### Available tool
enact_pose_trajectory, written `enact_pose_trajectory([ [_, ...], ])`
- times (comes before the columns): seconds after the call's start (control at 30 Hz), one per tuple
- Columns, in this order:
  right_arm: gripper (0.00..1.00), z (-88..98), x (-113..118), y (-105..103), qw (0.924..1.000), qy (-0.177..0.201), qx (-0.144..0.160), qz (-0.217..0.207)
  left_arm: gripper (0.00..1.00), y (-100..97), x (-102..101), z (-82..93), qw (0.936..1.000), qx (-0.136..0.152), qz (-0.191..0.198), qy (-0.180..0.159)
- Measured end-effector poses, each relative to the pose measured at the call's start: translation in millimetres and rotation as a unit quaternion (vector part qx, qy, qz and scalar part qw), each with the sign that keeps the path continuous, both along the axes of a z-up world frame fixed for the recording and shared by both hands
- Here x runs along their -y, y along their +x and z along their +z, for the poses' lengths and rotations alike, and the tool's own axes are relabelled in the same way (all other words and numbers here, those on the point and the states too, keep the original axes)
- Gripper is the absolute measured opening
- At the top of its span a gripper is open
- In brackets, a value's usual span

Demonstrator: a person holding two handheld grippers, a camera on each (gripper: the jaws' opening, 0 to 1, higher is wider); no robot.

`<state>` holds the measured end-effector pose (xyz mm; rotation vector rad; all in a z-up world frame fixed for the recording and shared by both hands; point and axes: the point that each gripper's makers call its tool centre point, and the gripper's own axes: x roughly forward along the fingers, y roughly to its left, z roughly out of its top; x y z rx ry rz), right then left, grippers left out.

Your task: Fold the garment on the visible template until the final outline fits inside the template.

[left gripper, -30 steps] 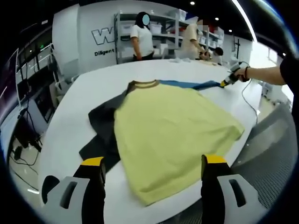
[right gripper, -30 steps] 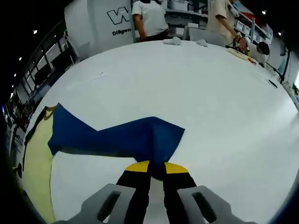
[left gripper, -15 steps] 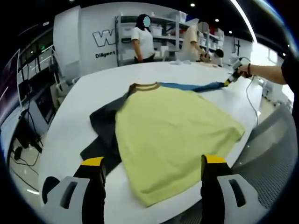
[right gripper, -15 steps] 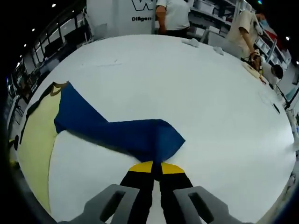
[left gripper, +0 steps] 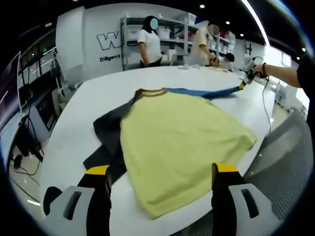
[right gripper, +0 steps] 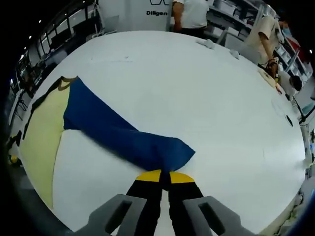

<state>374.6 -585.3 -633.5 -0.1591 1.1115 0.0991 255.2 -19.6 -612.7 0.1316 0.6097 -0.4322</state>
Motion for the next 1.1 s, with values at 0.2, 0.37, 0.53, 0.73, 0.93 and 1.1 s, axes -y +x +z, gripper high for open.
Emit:
enact_pose_trajectory([
  [0.2,0.00,-20.8,5,-7,0.9997,0.007,-0.024,-0.007,0.82,-0.7,1,0.8,1.0000,0.000,-0.003,0.001],
  [0.37,0.00,-30.7,13,-6,0.9993,0.009,-0.034,-0.010,0.82,-1.1,2,1.1,1.0000,0.000,-0.005,0.002],
  [0.53,0.00,-36.8,16,-6,0.9992,0.013,-0.034,-0.013,0.82,-0.6,1,1.9,1.0000,0.003,-0.004,0.000],
  [0.73,0.02,-42.4,22,-6,0.9988,0.016,-0.037,-0.027,0.82,-0.2,0,2.4,1.0000,0.004,-0.003,0.003],
  [0.93,0.24,-27.4,31,1,0.9984,0.022,-0.015,-0.049,0.82,0.0,-1,2.8,1.0000,0.006,-0.002,0.003],
  [1.1,0.24,-17.4,42,20,0.9946,0.030,0.036,-0.093,0.82,-0.6,0,2.1,1.0000,0.005,-0.005,0.005],
])
